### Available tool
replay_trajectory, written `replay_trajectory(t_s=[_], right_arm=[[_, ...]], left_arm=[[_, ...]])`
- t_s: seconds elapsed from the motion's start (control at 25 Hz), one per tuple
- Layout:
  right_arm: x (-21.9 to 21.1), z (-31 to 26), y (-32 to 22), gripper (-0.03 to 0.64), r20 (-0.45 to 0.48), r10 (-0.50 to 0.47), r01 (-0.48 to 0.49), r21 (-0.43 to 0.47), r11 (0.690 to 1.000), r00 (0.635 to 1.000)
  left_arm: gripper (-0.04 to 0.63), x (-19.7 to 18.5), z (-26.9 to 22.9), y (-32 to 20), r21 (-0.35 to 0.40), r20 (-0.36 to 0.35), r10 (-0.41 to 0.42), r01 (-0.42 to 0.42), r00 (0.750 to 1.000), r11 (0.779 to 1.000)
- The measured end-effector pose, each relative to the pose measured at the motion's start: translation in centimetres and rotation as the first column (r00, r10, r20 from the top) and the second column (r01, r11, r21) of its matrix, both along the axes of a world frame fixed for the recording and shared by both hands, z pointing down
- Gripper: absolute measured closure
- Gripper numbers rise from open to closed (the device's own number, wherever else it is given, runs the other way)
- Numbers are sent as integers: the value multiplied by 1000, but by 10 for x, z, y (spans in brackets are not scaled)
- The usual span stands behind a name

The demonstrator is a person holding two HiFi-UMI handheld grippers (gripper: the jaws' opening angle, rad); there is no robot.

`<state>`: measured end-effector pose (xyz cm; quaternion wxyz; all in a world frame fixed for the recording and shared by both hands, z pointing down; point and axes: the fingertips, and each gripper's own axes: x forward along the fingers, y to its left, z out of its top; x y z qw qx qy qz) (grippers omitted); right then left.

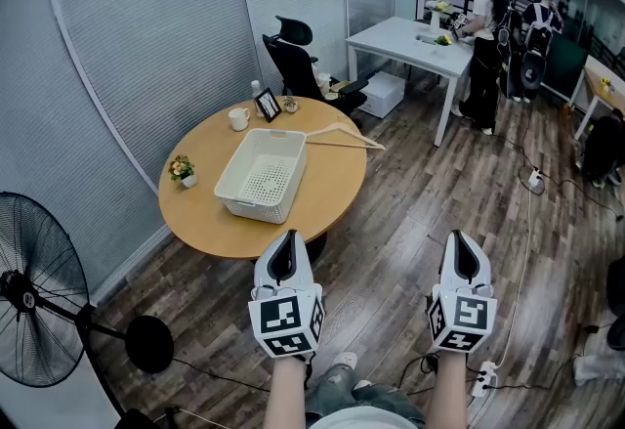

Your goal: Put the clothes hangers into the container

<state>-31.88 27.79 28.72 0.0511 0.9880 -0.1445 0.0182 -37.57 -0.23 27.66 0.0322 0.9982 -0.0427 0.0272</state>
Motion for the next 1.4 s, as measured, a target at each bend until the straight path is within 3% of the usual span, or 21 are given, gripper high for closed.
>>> replay_trajectory(t_s=[0.56,0.72,0.8,0.92,1.12,1.4], right_arm=[[11,3,-7,594,5,11,-11,1,1000,1000],[23,1,-14,591,-2,11,-11,36,999,1000],[29,1,-18,568,-9,3,-3,57,998,1000],[40,2,-29,436,-18,-23,24,70,997,1000],[55,7,-45,289,-25,-17,18,42,999,1000],[69,19,-60,279,6,-42,42,23,999,999]], left_arm=[[595,14,4,-5,-2,7,12,-12,1000,1000],[595,27,3,-12,0,5,16,-16,1000,1000],[595,35,3,-15,1,3,19,-19,1000,1000],[595,49,4,-22,7,-2,27,-27,1000,1000],[595,69,7,-31,16,-4,43,-43,999,999],[595,91,17,-38,6,16,53,-53,998,999]])
